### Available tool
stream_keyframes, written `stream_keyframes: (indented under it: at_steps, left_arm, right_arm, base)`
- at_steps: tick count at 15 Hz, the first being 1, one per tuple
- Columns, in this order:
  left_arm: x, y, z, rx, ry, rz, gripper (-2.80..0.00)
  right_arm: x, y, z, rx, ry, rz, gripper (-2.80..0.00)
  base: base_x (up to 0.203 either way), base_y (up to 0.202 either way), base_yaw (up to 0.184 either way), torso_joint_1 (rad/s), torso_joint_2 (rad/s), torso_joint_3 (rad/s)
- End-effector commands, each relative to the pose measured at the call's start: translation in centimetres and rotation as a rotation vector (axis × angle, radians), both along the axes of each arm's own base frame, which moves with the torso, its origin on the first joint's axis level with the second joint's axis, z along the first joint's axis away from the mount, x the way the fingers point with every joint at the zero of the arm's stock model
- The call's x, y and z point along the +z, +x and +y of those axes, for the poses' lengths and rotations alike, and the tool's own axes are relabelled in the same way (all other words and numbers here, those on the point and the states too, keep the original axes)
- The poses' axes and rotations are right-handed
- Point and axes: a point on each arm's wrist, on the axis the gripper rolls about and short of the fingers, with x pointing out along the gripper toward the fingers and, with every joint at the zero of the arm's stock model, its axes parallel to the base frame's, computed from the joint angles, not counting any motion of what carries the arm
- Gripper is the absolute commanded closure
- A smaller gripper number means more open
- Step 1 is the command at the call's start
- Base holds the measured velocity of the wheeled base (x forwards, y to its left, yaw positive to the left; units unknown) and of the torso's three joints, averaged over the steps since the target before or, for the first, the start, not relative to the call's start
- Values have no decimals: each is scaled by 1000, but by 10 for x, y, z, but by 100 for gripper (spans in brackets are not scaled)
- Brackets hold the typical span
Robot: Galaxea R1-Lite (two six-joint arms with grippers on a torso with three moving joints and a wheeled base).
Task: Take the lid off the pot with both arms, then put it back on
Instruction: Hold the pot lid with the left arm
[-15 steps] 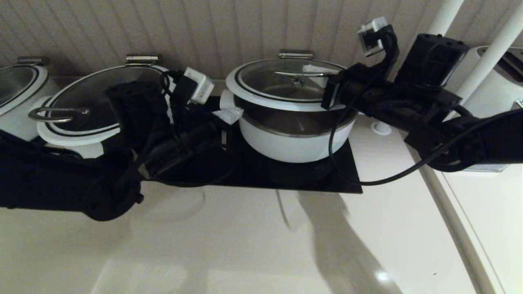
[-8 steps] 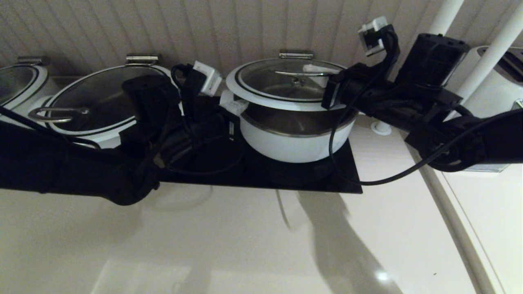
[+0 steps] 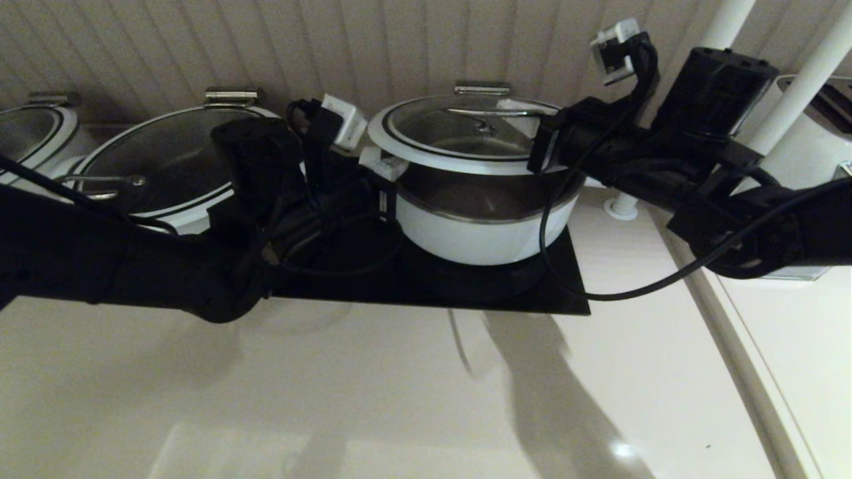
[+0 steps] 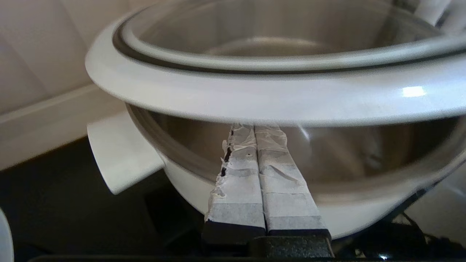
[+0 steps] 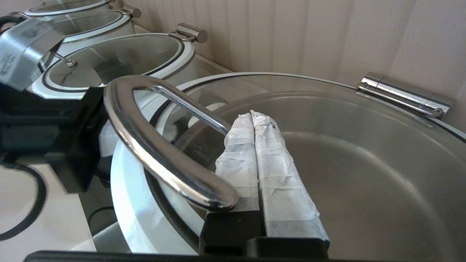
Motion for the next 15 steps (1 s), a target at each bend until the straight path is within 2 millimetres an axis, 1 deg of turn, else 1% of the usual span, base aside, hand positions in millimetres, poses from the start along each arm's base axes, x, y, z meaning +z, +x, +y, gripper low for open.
stream_keyframes:
  at_steps: [1,5,15]
  left_arm:
    - [3,5,-2,0,-1,-3,0]
    - [5,11,-5,0,-6,-10,0]
    - [5,13,-6,0,-7,-12,0]
  right_arm:
    - [2,-3,-1,4,3,-9,0]
    - [2,-7,-4,2,-1,-2,0]
    - [-5,-32,-16,4,-35,73,0]
  base:
    - [0,0,0,0,0,0]
    - [0,0,0,0,0,0]
    - [0,0,0,0,0,0]
